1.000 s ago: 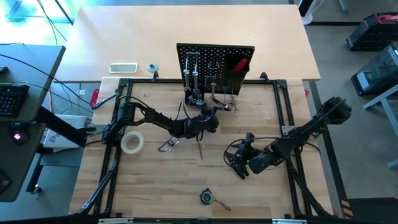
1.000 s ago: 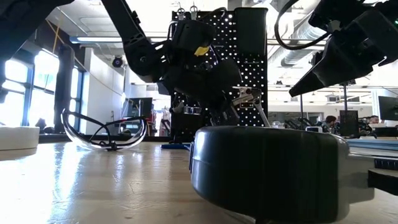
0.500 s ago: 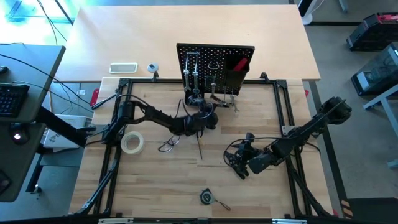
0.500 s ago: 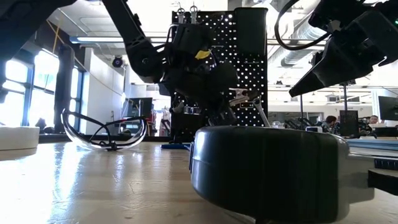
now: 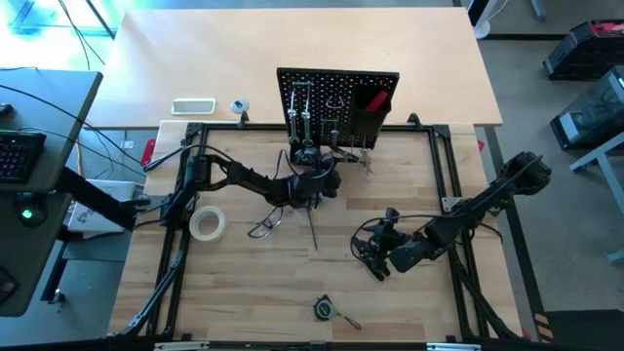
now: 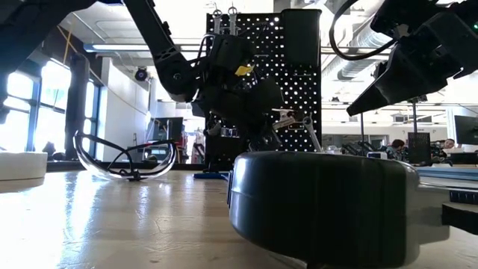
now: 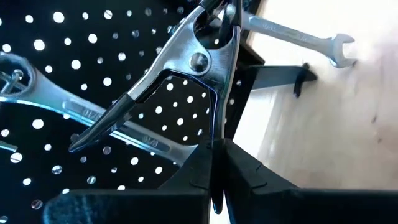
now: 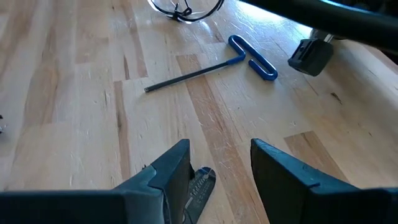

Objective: Hang tools onto peg board
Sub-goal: Hang the spring clamp onto the peg board

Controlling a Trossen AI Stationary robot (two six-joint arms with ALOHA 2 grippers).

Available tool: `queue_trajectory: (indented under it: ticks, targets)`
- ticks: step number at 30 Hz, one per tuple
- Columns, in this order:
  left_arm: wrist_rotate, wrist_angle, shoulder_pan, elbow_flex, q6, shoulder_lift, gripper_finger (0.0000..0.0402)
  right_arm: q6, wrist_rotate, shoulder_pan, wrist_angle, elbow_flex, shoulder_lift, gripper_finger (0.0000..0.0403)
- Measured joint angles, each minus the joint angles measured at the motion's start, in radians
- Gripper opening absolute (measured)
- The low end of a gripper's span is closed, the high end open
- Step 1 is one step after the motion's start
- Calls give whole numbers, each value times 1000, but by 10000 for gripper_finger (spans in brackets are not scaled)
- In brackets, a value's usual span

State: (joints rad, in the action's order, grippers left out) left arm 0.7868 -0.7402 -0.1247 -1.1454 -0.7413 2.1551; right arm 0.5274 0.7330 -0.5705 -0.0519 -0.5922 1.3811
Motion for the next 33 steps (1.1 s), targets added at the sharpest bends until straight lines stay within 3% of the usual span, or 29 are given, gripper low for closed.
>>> queue_trajectory:
  ticks: [15, 33]
  targets:
    - [-16, 95, -14, -34, 41, 0, 73, 12, 0, -2, 12, 0, 0, 162]
    - [-18, 160, 29, -34, 82, 0, 238, 34, 27, -32, 11, 0, 0, 162]
